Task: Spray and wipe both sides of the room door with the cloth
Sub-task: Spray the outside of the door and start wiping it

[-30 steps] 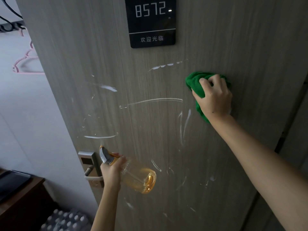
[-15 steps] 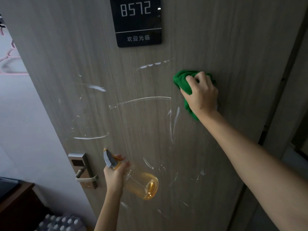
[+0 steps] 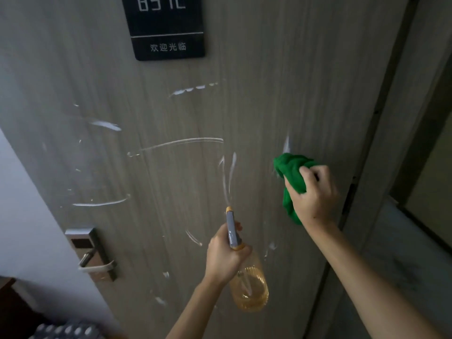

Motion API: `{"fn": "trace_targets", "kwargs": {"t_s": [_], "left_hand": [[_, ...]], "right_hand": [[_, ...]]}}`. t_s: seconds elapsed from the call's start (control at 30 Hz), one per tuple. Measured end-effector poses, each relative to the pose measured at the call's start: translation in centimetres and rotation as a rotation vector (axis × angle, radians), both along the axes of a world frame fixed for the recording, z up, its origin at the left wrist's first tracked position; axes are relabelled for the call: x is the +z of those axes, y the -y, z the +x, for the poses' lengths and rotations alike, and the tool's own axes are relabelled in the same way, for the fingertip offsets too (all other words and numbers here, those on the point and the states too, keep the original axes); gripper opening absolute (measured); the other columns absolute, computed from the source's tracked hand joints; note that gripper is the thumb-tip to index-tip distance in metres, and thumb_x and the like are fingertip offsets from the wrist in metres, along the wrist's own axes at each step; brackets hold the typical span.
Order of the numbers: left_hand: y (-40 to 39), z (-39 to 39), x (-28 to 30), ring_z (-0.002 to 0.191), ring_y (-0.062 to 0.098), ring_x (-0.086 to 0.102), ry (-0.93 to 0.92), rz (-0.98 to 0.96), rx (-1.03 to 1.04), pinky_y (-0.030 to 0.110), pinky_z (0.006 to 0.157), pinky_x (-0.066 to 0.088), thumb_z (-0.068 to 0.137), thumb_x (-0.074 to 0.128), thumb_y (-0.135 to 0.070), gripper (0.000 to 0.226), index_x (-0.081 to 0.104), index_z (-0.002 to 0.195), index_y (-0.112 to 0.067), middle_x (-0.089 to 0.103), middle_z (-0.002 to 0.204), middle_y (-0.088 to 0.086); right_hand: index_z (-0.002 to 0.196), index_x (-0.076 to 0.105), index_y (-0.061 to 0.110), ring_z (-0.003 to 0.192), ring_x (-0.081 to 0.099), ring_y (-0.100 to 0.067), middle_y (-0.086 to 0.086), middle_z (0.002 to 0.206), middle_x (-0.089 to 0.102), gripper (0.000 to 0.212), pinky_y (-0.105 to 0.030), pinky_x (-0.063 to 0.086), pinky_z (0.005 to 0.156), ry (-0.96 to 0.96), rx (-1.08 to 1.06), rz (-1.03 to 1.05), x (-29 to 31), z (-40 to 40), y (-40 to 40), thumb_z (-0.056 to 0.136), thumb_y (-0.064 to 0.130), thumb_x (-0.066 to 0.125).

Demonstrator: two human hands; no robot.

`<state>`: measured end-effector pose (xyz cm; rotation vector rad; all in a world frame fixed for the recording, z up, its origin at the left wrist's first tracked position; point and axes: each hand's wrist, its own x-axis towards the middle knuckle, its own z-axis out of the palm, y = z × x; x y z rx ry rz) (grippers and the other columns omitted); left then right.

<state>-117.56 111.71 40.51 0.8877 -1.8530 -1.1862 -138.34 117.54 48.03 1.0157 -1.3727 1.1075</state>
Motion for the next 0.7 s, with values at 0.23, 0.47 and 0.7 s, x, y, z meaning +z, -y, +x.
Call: {"fn": "trace_targets", "kwargs": {"t_s": [0.23,0.47,0.7], "left_hand": [[-0.5,-1.7,-1.3,0.064,0.018,0.059,-0.008,0.07,0.079,0.049,0.066,0.052,0.055,0.07,-0.024,0.031,0.06,0.084,-0.027,0.064,0.074,-0.003],[-0.7,-1.3,-2.0,0.063,0.015,0.059,-0.003,0.054,0.073,0.051,0.066,0.053,0.057,0.069,-0.021,0.032,0.06,0.087,-0.024,0.062,0.073,-0.001],[-1.3,-2.0,-6.0,0.068,0.024,0.065,0.096,0.027,-0.006,0.052,0.068,0.055,0.059,0.071,-0.03,0.047,0.056,0.102,-0.043,0.066,0.074,0.003]], "right_hand": [[0.096,0.052,0.016,0.069,0.056,-0.027,-0.01,0.079,0.057,0.026,-0.031,0.044,0.048,0.069,-0.053,0.073,-2.5,-3.4,-0.6,0.08,0.031,0.067],[0.097,0.051,0.016,0.069,0.058,-0.03,-0.011,0.081,0.057,0.027,-0.032,0.044,0.047,0.158,-0.033,0.148,-4.1,-5.1,-0.2,0.081,0.033,0.066],[0.097,0.053,0.014,0.077,0.052,-0.024,-0.01,0.084,0.056,0.032,-0.033,0.044,0.053,0.211,0.004,0.035,-8.1,-5.7,-0.7,0.079,0.028,0.075]]}}
